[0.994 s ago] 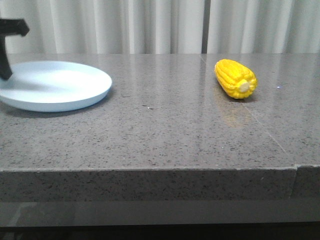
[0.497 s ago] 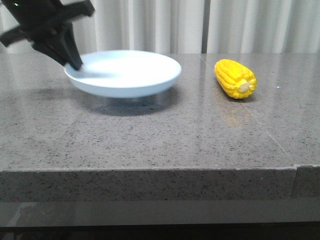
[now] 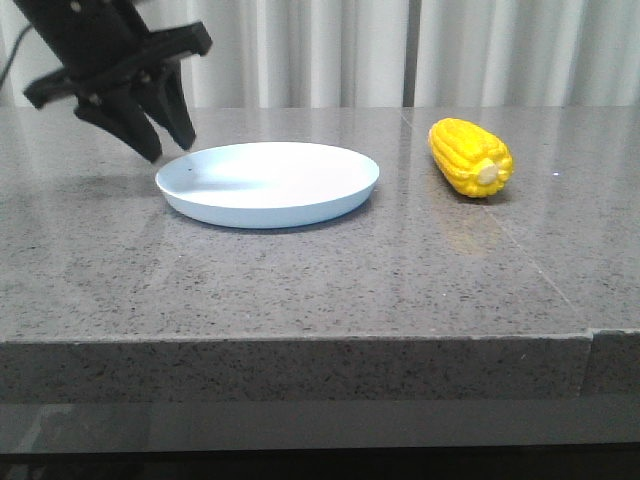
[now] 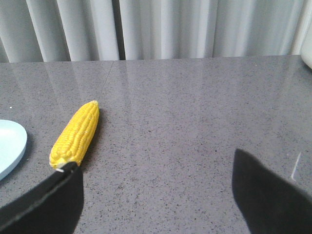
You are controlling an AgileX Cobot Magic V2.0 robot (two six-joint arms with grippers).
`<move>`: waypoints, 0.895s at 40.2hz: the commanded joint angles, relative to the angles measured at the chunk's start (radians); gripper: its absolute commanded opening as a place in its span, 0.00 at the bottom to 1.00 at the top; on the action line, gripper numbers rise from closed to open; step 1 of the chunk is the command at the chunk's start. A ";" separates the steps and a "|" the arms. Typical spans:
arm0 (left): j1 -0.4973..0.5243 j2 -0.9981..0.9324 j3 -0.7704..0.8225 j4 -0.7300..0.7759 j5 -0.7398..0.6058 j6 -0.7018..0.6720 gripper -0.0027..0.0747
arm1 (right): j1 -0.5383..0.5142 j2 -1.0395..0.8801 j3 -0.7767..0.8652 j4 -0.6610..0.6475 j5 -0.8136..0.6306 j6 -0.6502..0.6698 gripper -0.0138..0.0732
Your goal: Place corn on plate with both arms
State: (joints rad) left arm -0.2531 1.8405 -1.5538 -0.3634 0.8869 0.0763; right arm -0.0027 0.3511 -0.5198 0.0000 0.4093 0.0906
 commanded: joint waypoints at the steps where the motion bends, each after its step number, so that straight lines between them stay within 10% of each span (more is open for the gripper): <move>1: 0.002 -0.146 -0.039 0.052 -0.053 0.000 0.33 | -0.006 0.014 -0.036 -0.008 -0.076 -0.007 0.90; 9: 0.002 -0.316 -0.003 0.294 -0.051 -0.097 0.01 | -0.006 0.014 -0.036 -0.008 -0.076 -0.007 0.90; 19: 0.002 -0.532 0.203 0.558 -0.059 -0.246 0.01 | -0.006 0.014 -0.036 -0.008 -0.076 -0.007 0.90; 36: 0.000 -1.081 0.747 0.568 -0.411 -0.262 0.01 | -0.006 0.014 -0.036 -0.008 -0.076 -0.007 0.90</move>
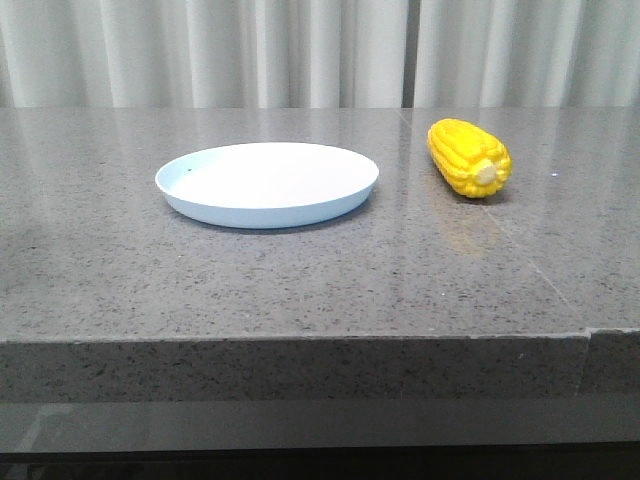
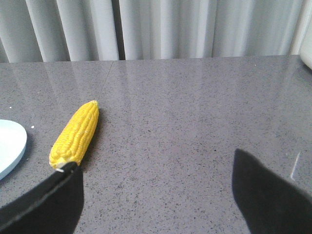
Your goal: Place corn on plate with both arms
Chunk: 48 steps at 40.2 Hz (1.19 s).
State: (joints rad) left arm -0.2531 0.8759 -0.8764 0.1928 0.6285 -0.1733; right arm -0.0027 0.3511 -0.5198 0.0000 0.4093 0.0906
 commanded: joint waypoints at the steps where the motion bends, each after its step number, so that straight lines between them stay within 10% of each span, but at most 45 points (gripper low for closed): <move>1: 0.000 -0.151 0.110 0.012 -0.168 -0.013 0.01 | -0.006 0.014 -0.036 -0.008 -0.076 -0.007 0.90; 20: 0.000 -0.805 0.468 0.012 -0.214 -0.013 0.01 | -0.006 0.014 -0.036 -0.008 -0.076 -0.007 0.90; 48: 0.000 -0.849 0.475 0.012 -0.212 -0.013 0.01 | -0.006 0.028 -0.037 -0.006 -0.128 -0.007 0.90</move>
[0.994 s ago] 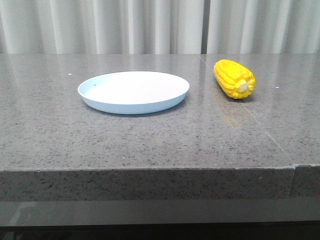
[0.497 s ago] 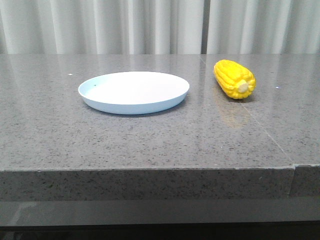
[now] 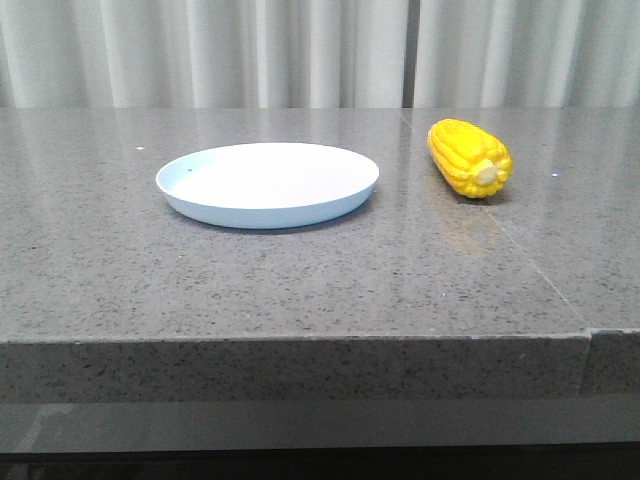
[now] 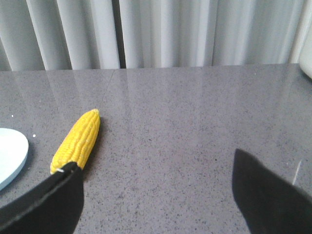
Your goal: Place corn on plate with both arms
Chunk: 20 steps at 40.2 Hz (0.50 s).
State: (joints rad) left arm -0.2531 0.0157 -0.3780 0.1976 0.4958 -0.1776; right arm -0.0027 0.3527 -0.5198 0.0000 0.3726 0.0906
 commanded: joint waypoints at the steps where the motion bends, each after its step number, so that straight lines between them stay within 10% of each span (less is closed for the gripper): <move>1: 0.000 0.012 -0.023 0.007 -0.080 -0.008 0.01 | -0.006 0.036 -0.041 -0.006 -0.084 -0.007 0.90; 20: 0.000 0.012 -0.023 0.007 -0.080 -0.008 0.01 | 0.006 0.696 -0.478 0.110 0.162 -0.007 0.90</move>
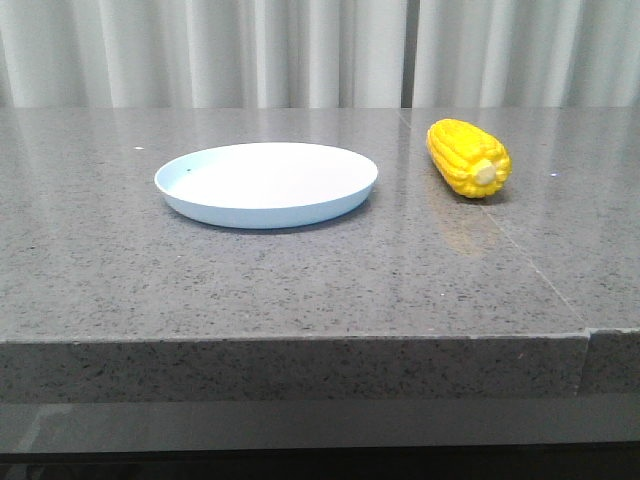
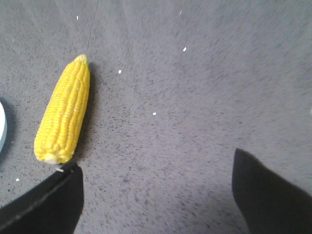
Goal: Place corn on plate with both arms
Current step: 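Grasp the yellow corn cob with the right gripper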
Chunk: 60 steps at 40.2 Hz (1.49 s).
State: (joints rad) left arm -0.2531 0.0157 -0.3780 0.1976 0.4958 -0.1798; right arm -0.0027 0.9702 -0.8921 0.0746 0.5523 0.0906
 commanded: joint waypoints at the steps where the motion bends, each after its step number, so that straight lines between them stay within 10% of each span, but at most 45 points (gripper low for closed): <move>1: 0.000 0.012 -0.023 0.007 -0.080 -0.006 0.01 | 0.014 0.113 -0.126 0.041 -0.012 -0.007 0.90; 36: 0.000 0.012 -0.023 0.007 -0.080 -0.006 0.01 | 0.192 0.870 -0.739 0.180 0.304 -0.007 0.89; 52: 0.000 0.012 -0.023 0.007 -0.080 -0.006 0.01 | 0.192 0.868 -0.745 0.181 0.323 -0.007 0.29; 60: 0.000 0.012 -0.023 0.007 -0.080 -0.006 0.01 | 0.192 0.838 -0.775 0.181 0.360 -0.007 0.23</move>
State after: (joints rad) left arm -0.2531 0.0157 -0.3780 0.1976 0.4958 -0.1798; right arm 0.1871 1.8932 -1.6185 0.2430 0.9201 0.0927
